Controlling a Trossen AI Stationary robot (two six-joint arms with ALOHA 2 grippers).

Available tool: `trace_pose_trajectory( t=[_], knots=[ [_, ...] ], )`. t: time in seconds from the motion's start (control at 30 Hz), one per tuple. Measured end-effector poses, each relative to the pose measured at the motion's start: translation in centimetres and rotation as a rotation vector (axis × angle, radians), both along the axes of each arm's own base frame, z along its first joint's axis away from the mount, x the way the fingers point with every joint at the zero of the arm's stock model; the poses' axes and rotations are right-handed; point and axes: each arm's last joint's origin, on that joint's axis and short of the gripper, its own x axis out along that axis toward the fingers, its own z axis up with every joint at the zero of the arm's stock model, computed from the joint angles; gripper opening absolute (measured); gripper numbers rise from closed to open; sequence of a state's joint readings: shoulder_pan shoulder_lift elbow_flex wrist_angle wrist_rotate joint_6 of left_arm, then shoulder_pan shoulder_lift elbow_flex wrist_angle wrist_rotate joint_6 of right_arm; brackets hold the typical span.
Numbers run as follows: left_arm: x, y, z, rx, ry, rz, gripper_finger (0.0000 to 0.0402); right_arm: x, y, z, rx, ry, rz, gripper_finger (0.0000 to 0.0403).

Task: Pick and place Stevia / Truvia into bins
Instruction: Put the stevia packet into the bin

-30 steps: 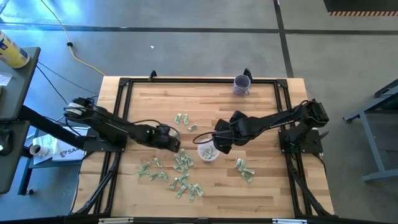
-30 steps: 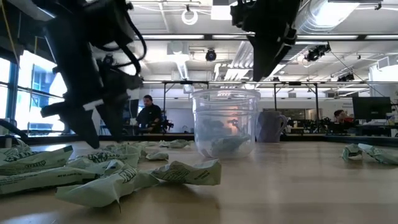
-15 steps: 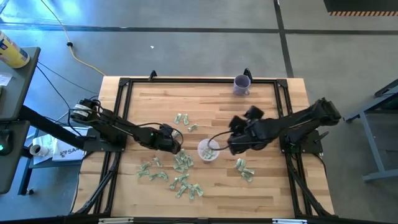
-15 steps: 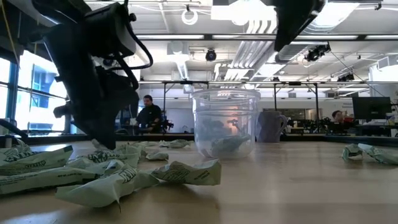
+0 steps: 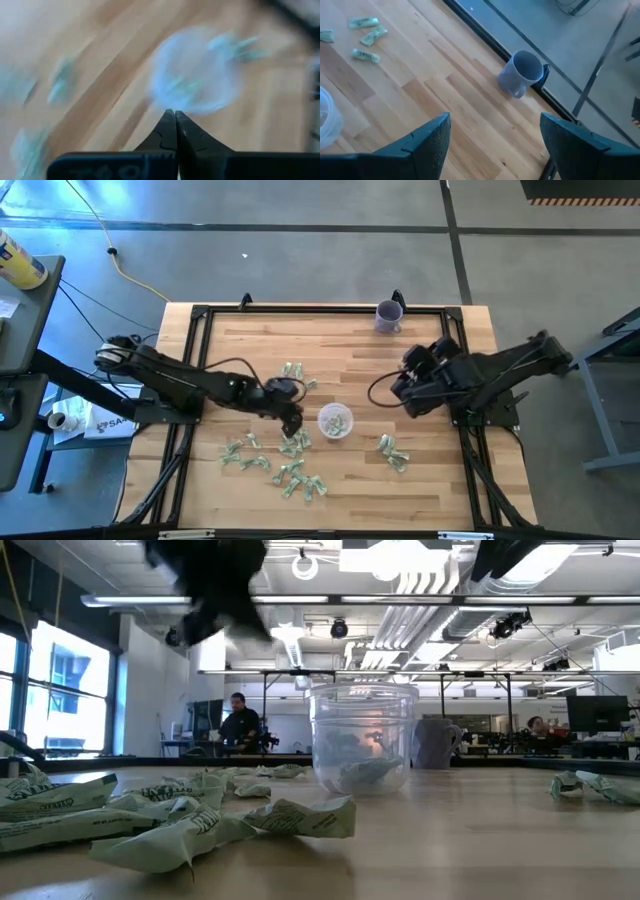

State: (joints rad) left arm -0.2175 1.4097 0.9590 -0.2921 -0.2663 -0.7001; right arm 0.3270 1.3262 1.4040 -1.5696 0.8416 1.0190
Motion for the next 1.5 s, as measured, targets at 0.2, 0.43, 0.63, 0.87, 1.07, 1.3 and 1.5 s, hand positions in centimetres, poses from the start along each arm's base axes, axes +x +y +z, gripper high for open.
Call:
trace_pose_trajectory(
  t=[0.2,0.43,0.63,0.87,1.07,1.3,1.5],
  knots=[
    [3.6,1.5,1.9,0.093,-0.216,-0.153,0.0027,-0.7,-0.6,0.5,0.037,-0.018,-0.015,0.0295],
    [8.2,2.2,-2.9,-0.01,-0.104,-0.253,0.0031,-0.6,-0.3,-0.1,0.082,0.02,0.0,0.0295],
    [10.1,1.1,-3.5,0.014,-0.065,-0.231,0.01,-0.9,0.3,-2.6,0.109,0.101,-0.002,0.0295],
    [8.2,1.7,1.0,0.103,0.23,-0.151,0.0236,-1.3,1.4,-4.9,0.136,0.112,-0.012,0.0295],
    [3.9,2.2,2.1,0.265,0.587,-0.048,0.0274,-1.1,1.5,-5.0,0.142,0.083,-0.015,0.0295],
    [1.7,6.3,-2.0,0.05,0.801,0.109,0.0252,-0.8,0.5,-5.1,0.152,0.1,-0.053,0.0295],
    [1.4,9.1,-4.6,-0.06,0.748,0.11,0.0234,-0.5,-0.1,-5.1,0.192,0.112,-0.065,0.0295]
  ],
)
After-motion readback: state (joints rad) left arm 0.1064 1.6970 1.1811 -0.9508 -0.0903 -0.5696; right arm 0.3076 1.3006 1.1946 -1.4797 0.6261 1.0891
